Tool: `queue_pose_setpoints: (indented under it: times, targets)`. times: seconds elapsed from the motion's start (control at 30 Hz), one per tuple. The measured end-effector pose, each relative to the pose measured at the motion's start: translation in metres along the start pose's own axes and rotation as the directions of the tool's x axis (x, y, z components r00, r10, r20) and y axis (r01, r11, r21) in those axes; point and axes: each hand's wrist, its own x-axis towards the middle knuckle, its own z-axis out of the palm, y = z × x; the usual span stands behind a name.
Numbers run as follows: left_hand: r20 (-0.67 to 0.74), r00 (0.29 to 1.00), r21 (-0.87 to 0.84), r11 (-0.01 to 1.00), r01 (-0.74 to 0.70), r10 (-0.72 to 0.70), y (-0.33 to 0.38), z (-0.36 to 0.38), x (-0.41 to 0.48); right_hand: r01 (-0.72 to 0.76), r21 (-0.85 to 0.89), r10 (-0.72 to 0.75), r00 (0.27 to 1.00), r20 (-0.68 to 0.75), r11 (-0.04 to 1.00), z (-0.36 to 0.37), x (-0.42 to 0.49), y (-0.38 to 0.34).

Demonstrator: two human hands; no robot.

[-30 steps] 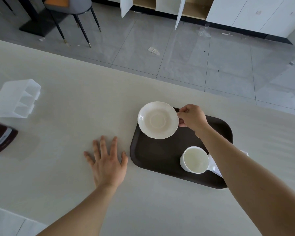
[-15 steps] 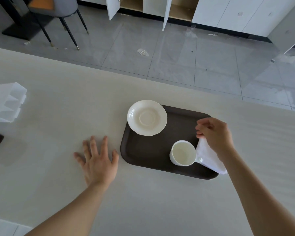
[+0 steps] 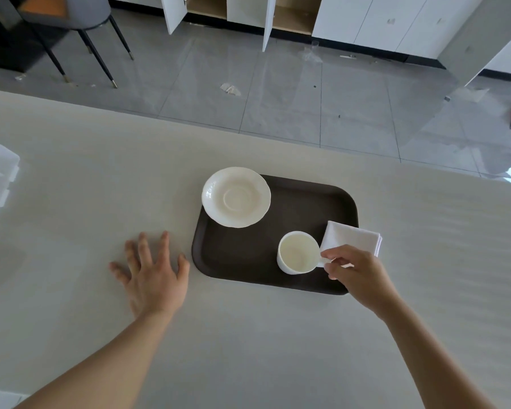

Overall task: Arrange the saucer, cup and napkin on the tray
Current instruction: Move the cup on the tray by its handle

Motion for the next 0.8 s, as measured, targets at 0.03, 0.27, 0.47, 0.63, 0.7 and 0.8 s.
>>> queue_pose_setpoints:
  times: [0.03, 0.27, 0.47, 0.63, 0.7, 0.8]
  targets:
    - [-0.001, 1.000, -0.005, 1.000, -0.001, 0.001, 0.000, 0.000, 0.000, 0.023, -0.044, -0.023, 1.000, -0.003, 0.999, 0.001, -0.001, 0.001]
    - [-0.004, 1.000, 0.002, 1.000, 0.005, -0.005, 0.000, 0.001, 0.000, 0.171, -0.222, -0.193, 0.978, -0.082, 0.960, 0.007, -0.003, 0.003]
    - [-0.007, 1.000, -0.005, 1.000, 0.000, 0.000, 0.001, 0.000, -0.001, 0.160, -0.179, -0.186, 0.973, -0.137, 0.971, 0.012, -0.002, 0.004]
    - [-0.008, 1.000, -0.006, 1.000, -0.004, 0.004, 0.002, -0.001, 0.000, 0.092, -0.108, -0.114, 0.971, -0.211, 0.990, 0.022, 0.004, 0.001]
    - [-0.008, 1.000, -0.008, 1.000, -0.003, 0.003, 0.002, -0.001, -0.001, 0.069, -0.082, -0.087, 0.966, -0.245, 0.994, 0.026, 0.007, -0.001]
    - [-0.011, 1.000, -0.010, 1.000, -0.004, 0.003, 0.002, -0.001, -0.001, 0.032, -0.023, -0.037, 0.954, -0.298, 0.999, 0.032, 0.012, -0.004]
